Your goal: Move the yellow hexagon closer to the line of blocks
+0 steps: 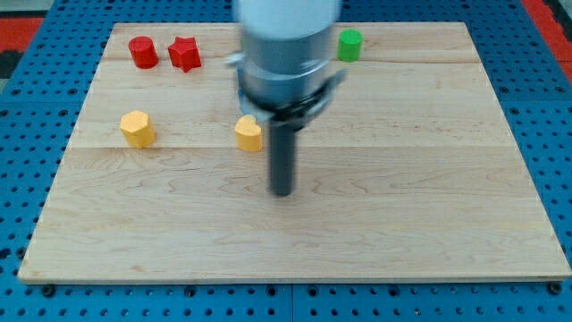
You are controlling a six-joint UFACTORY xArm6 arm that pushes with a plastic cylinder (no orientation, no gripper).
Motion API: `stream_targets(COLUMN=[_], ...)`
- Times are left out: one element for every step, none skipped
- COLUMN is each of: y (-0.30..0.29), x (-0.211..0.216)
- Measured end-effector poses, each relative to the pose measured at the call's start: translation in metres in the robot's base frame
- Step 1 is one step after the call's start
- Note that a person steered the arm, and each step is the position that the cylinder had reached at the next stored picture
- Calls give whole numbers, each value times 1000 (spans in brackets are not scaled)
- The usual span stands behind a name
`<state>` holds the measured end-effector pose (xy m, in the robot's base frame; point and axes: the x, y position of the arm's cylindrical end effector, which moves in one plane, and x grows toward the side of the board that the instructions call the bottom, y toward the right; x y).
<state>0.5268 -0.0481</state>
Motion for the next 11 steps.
stream_targets(y=[-136, -254, -256, -244, -188, -133, -103, -103, -138, -89, -59], x=[11, -20, -66, -120, -131, -114, -83, -63, -37, -34, -34])
